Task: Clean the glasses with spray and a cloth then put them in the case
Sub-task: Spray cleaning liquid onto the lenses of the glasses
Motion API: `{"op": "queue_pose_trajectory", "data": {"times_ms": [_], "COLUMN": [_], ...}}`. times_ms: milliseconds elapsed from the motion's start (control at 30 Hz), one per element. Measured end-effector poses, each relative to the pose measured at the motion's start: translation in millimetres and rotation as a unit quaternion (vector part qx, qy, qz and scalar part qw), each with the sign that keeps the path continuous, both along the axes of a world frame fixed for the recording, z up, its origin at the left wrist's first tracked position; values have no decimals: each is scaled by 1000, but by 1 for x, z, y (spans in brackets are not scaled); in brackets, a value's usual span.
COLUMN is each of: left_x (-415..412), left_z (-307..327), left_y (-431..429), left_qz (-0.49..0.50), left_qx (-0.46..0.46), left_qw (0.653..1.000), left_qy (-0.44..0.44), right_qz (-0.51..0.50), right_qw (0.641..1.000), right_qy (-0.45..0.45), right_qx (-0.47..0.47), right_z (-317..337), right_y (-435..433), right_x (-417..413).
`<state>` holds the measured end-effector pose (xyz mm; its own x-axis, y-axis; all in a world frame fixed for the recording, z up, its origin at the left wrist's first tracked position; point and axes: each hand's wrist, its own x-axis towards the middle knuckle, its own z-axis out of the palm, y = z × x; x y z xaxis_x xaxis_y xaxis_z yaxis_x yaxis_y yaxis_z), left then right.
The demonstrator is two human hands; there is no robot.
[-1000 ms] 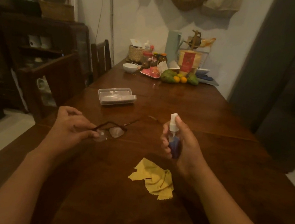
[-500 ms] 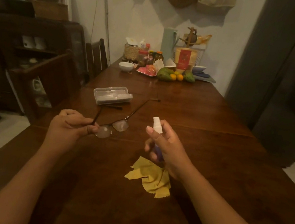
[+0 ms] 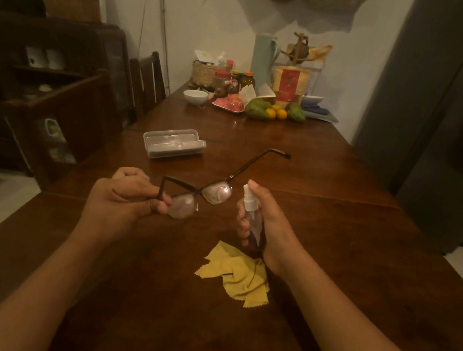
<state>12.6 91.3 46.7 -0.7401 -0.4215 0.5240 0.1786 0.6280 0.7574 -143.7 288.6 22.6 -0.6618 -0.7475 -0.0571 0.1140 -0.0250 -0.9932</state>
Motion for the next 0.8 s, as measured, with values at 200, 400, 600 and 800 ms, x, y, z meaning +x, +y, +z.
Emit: {"op": "queue_pose_trajectory", "data": {"times_ms": [200, 400, 600, 800], "left_x": [-1, -3, -5, -7], "left_z": [0, 0, -4, -5], "left_y": [10, 13, 14, 18], "left_qz": [-37, -70, -69, -72], "left_qx": [-31, -69, -127, -158], "left_qw": [998, 994, 988, 983], "left_qy": [28, 56, 59, 53], "right_qz": [-60, -115, -159, -180], "right_qw": [997, 989, 983, 975], "right_qy": [29, 75, 90, 117], "right_qx": [43, 50, 23, 59], "right_z": [-1, -2, -3, -2], "right_y": [-4, -3, -6, -10], "right_x": [-1, -6, -13, -13]}}
